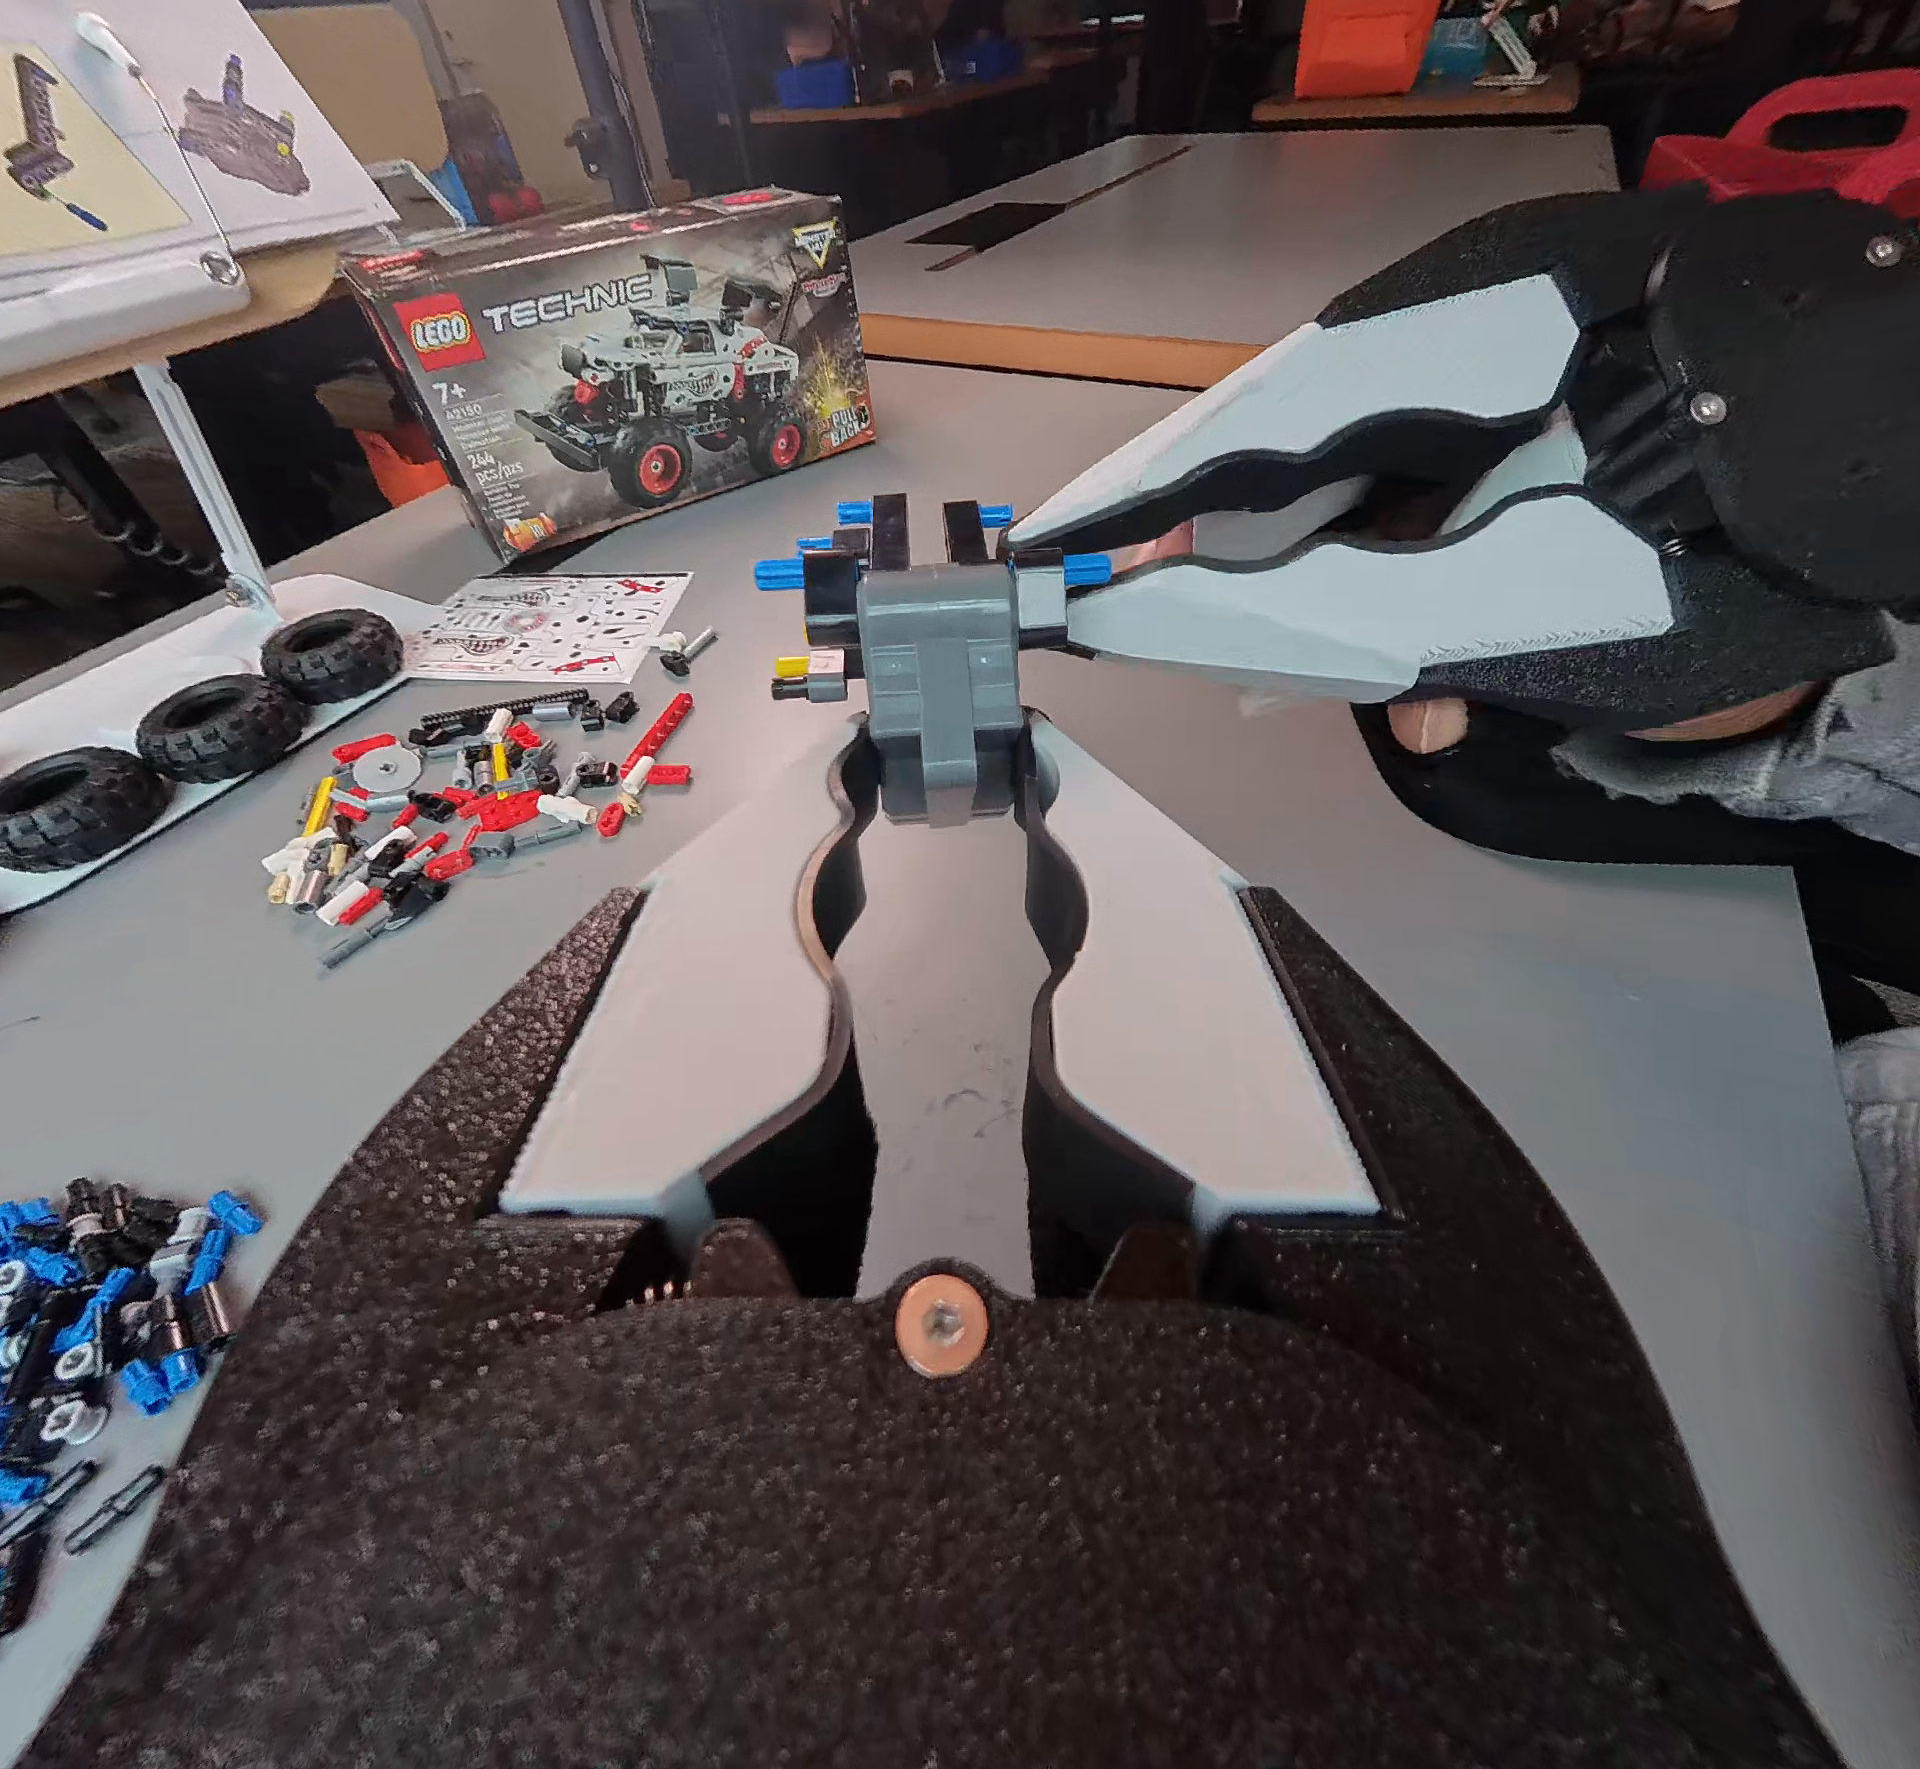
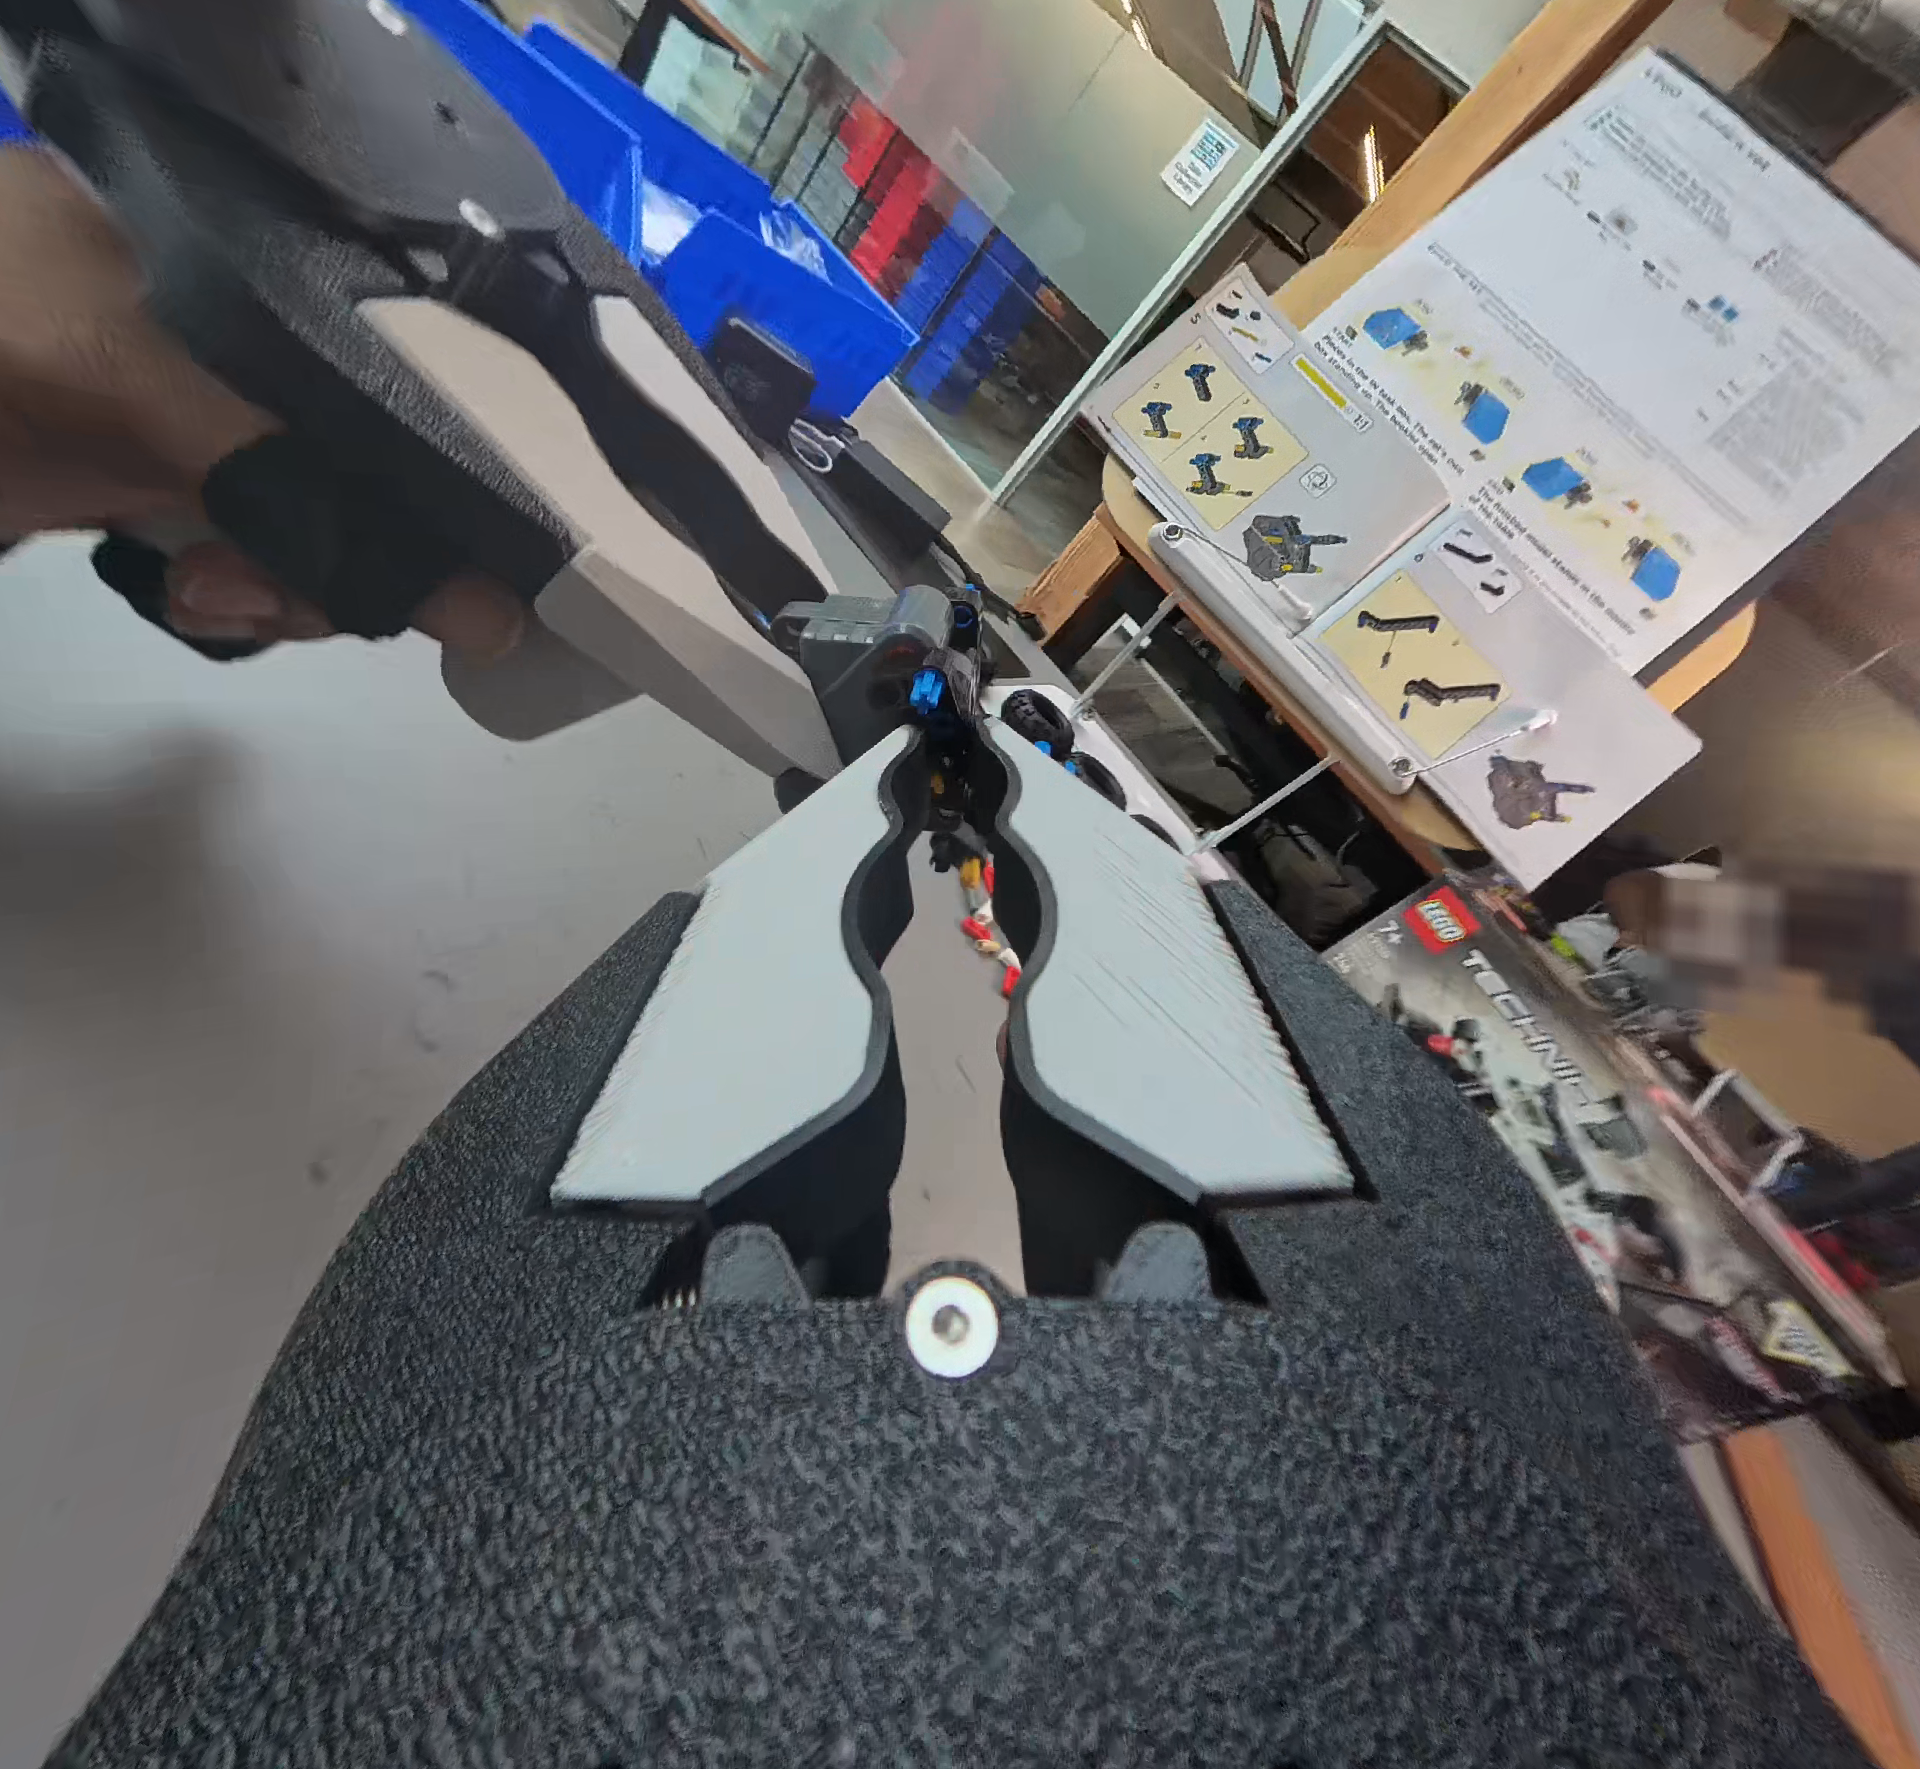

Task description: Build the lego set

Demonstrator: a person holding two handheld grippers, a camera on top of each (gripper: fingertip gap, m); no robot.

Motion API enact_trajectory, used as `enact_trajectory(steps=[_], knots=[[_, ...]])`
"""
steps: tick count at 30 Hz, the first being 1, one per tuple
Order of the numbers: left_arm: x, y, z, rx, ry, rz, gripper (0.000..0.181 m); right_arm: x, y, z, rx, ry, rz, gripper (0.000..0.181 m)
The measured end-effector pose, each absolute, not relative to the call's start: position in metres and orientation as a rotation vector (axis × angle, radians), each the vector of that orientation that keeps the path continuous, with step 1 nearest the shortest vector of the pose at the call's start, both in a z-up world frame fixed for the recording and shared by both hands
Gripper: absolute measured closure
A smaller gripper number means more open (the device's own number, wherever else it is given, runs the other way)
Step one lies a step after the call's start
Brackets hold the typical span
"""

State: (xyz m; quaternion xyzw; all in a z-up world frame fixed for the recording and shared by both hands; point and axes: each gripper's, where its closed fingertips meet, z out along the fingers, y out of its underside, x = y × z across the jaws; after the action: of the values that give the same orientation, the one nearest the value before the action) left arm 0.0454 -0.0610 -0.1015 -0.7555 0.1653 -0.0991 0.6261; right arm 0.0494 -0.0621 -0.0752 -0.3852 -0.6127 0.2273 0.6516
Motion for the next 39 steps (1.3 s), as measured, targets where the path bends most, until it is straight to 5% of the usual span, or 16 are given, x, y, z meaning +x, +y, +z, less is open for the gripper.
enact_trajectory(steps=[1,17,25,39], knots=[[0.044,-0.061,-0.099,-1.719,0.382,-0.206,0.155,0.049,-0.063,-0.073,-0.922,-1.358,0.581,0.173],[0.04,-0.064,-0.089,-1.64,0.428,-0.055,0.154,0.046,-0.069,-0.062,-1.208,-1.086,1.046,0.177],[0.043,-0.079,-0.059,-1.429,0.211,-0.935,0.156,0.053,-0.086,-0.041,-0.925,-1.266,0.869,0.155],[0.014,-0.077,-0.047,-1.197,-0.153,-1.472,0.157,0.063,-0.042,-0.028,-0.964,-1.318,1.0,0.146]])
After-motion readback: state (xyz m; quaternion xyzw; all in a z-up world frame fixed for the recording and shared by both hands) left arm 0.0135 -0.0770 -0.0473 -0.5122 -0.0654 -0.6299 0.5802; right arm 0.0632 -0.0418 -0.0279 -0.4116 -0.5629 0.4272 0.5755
